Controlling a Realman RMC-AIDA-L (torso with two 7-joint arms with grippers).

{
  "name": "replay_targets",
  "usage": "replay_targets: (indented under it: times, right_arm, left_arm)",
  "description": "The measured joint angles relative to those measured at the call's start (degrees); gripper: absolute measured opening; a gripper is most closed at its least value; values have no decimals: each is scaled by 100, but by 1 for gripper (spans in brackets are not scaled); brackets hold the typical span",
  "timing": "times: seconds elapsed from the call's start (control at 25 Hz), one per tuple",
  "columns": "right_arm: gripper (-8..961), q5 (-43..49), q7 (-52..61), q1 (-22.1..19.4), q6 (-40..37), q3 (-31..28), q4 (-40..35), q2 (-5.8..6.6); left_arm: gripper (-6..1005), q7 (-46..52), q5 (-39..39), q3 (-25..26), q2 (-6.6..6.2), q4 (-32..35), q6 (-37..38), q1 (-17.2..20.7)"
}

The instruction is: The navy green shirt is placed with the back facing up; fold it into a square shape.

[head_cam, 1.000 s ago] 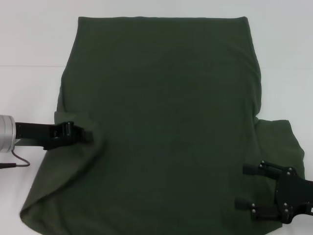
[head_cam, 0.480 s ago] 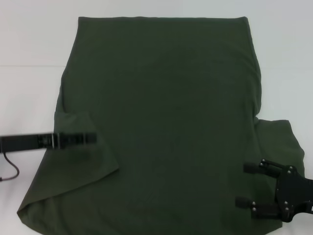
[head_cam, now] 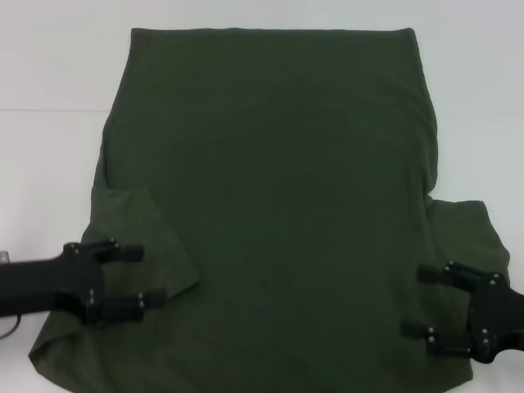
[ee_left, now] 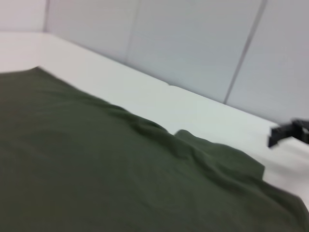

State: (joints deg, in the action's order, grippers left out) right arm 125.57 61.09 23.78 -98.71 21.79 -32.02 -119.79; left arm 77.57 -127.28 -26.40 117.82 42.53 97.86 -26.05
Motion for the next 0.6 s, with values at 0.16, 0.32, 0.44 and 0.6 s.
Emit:
replay_targets:
  times: [0.16, 0.32, 0.44, 0.6]
  right_arm:
    - [941, -110, 80, -110, -17, -245, -39, 14]
    - [941, -115, 858, -209, -108, -458, -432, 49]
    - [941, -45, 2391, -284, -136, -431, -1138, 115]
    - [941, 246, 4589, -330, -226, -368, -1952, 412]
  left_arm:
    - [836, -535, -27, -89, 124, 8, -36, 181]
    - [889, -687, -37, -164, 152, 35, -128, 305]
    - [891, -712, -39, -164, 153, 89, -121, 341]
    - [890, -723, -42, -156, 156, 156, -62, 351]
